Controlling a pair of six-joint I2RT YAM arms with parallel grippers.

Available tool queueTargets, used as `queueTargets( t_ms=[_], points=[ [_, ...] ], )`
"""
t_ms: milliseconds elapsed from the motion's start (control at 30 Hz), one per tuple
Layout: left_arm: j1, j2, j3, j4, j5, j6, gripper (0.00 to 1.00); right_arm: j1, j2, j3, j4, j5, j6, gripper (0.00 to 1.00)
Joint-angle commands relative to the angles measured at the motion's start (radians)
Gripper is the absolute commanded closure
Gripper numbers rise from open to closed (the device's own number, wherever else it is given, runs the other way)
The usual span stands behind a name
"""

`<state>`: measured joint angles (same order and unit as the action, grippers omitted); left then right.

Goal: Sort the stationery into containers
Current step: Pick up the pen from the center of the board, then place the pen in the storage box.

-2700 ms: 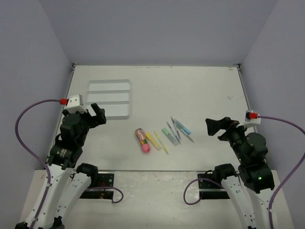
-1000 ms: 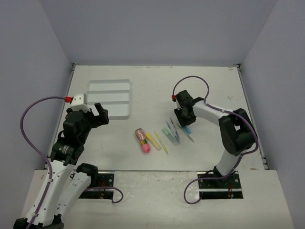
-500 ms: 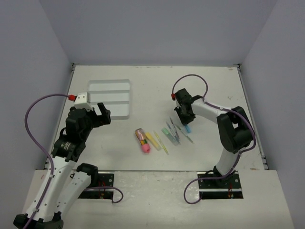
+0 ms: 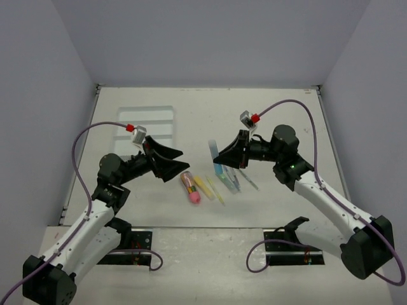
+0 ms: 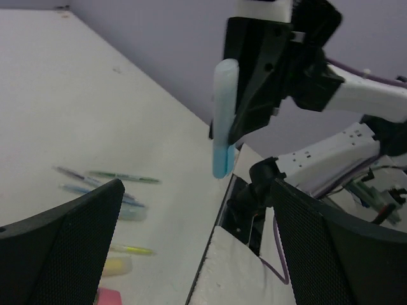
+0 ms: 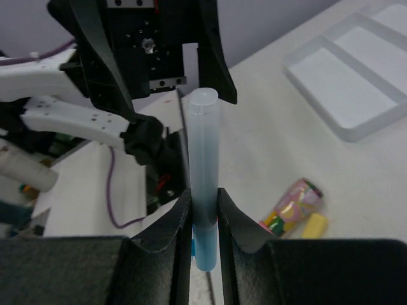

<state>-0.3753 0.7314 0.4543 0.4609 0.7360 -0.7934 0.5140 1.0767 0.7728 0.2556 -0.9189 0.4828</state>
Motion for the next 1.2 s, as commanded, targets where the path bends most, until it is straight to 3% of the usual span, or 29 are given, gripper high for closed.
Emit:
queueTargets(
  t_ms=[0, 300, 567, 633, 700, 800, 867, 900, 933, 1067, 1167],
  points=[
    [-0.068, 0.056, 0.04, 0.291, 0.077, -0.076, 0.08, 0.053, 0.037, -0.015, 0.25, -0.196, 0.182, 1.0],
    [-0.156, 0.165, 0.076, 0.292, 0.016, -0.053, 0.28, 0.144, 0.1, 0.071, 0.213, -0.18, 0.173, 1.0],
    [-0.221, 0.171, 0.118, 0.32, 0.022, -0.048, 0.69, 0.15, 0.181, 0.138, 0.106, -0.101, 0.152, 1.0],
    [-0.229, 0.178, 0.127, 0.312, 0.022, -0.047, 0.88, 0.15, 0.195, 0.146, 0.103, -0.101, 0.157, 1.0],
    [-0.229, 0.189, 0.139, 0.29, 0.013, -0.042, 1.0, 0.151, 0.2, 0.15, 0.089, -0.092, 0.157, 0.98],
    [-0.229, 0.212, 0.174, 0.192, -0.06, -0.012, 1.0, 0.148, 0.187, 0.153, 0.045, -0.053, 0.146, 0.8],
    [-0.229, 0.21, 0.212, 0.059, -0.205, 0.026, 1.0, 0.135, 0.155, 0.129, 0.01, 0.007, 0.137, 0.45],
    [-0.228, 0.212, 0.262, -0.084, -0.369, 0.057, 1.0, 0.118, 0.118, 0.108, -0.026, 0.076, 0.131, 0.15],
    [-0.225, 0.217, 0.317, -0.223, -0.488, 0.073, 1.0, 0.097, 0.091, 0.086, -0.063, 0.135, 0.123, 0.01],
    [-0.176, 0.291, 0.494, -0.561, -0.968, 0.035, 1.0, 0.032, -0.068, 0.01, -0.348, 0.568, 0.082, 0.01],
    [-0.032, 0.372, 0.57, -0.644, -1.075, -0.079, 1.0, 0.006, -0.19, -0.049, -0.439, 0.772, 0.1, 0.01]
  ],
)
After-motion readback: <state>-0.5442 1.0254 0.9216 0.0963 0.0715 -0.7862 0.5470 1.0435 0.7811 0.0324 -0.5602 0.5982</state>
